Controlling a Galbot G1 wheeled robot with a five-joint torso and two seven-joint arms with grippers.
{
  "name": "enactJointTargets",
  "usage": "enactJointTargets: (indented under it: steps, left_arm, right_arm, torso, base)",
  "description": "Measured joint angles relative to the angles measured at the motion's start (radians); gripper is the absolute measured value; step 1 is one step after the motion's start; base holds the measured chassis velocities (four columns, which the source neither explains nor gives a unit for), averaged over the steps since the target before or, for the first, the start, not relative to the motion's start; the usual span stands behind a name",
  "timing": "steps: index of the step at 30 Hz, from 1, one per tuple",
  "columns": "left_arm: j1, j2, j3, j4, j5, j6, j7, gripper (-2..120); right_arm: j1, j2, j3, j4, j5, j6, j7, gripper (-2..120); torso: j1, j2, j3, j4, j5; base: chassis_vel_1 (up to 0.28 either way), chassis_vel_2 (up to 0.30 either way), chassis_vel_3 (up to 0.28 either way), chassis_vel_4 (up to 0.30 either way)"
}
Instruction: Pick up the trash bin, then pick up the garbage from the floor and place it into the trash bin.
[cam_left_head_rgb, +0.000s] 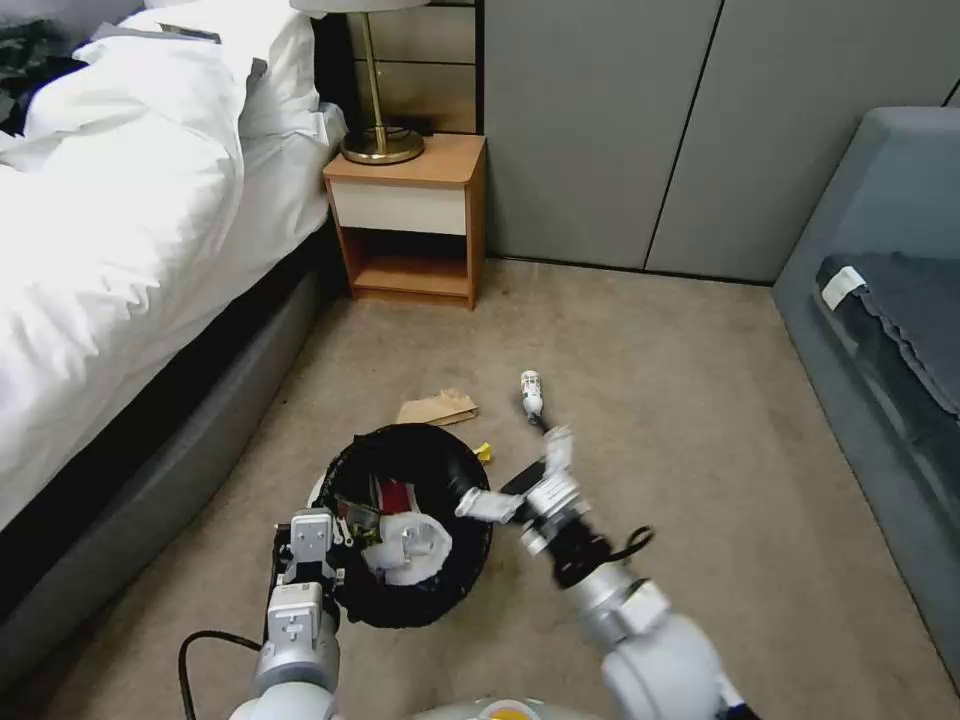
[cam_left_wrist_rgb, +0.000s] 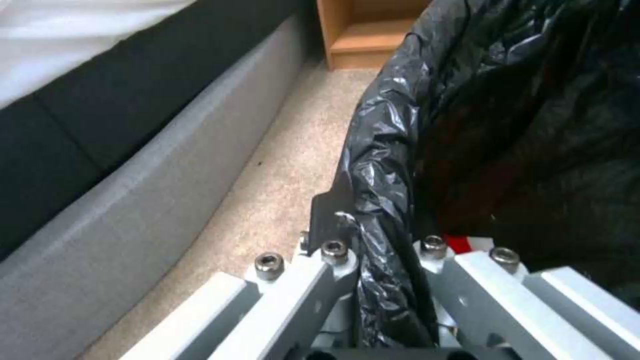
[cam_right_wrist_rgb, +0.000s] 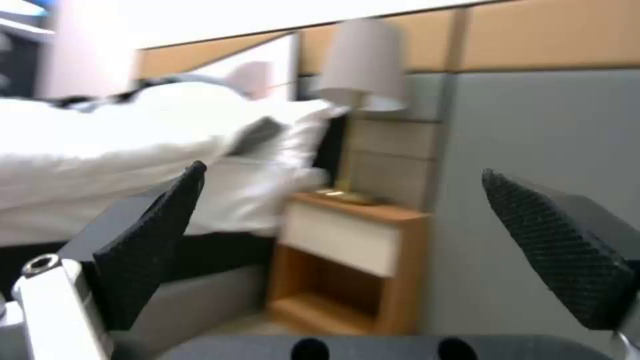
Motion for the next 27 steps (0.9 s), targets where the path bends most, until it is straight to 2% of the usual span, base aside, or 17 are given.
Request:
enactJointTargets:
  steps: [3,5,8,13,27]
  left_arm:
    - [0.003,0.001,-0.002,0.000,-0.004,0.000,0.000,1]
    - [0.003,0.001,-0.007,-0.001,-0.012,-0.001,0.000,1]
    - [0.003,0.002,-0.010,-0.008,-0.022,-0.001,-0.001,1]
    - [0.003,0.004,-0.014,-0.016,-0.032,0.001,-0.001,1]
    - [0.004,0.001,-0.011,-0.025,-0.027,0.003,-0.002,1]
  right_arm:
    - [-0.053,0.017,0.064,0.025,0.019,0.026,0.023,100]
    - [-0.099,0.031,0.120,0.024,0.033,0.077,0.036,100]
    - [-0.125,0.044,0.146,0.003,0.032,0.108,0.071,100]
    - [-0.154,0.055,0.159,-0.034,0.033,0.131,0.108,100]
    - [-0.138,0.055,0.177,-0.061,0.037,0.139,0.088,100]
  torso:
    - [0.000,0.000,0.000,0.0001,0.0001]
    - [0.000,0.000,0.000,0.0000,0.0000]
    - [0.000,0.000,0.000,0.0001,0.0003]
    - [0.000,0.000,0.000,0.0002,0.0001]
    - [0.000,0.000,0.000,0.0002,0.0001]
  base:
    - [0.000,0.000,0.000,0.000]
    - [0.000,0.000,0.000,0.000]
    - [0.000,0.000,0.000,0.000]
    - [0.000,0.000,0.000,0.000]
    - [0.000,0.000,0.000,0.000]
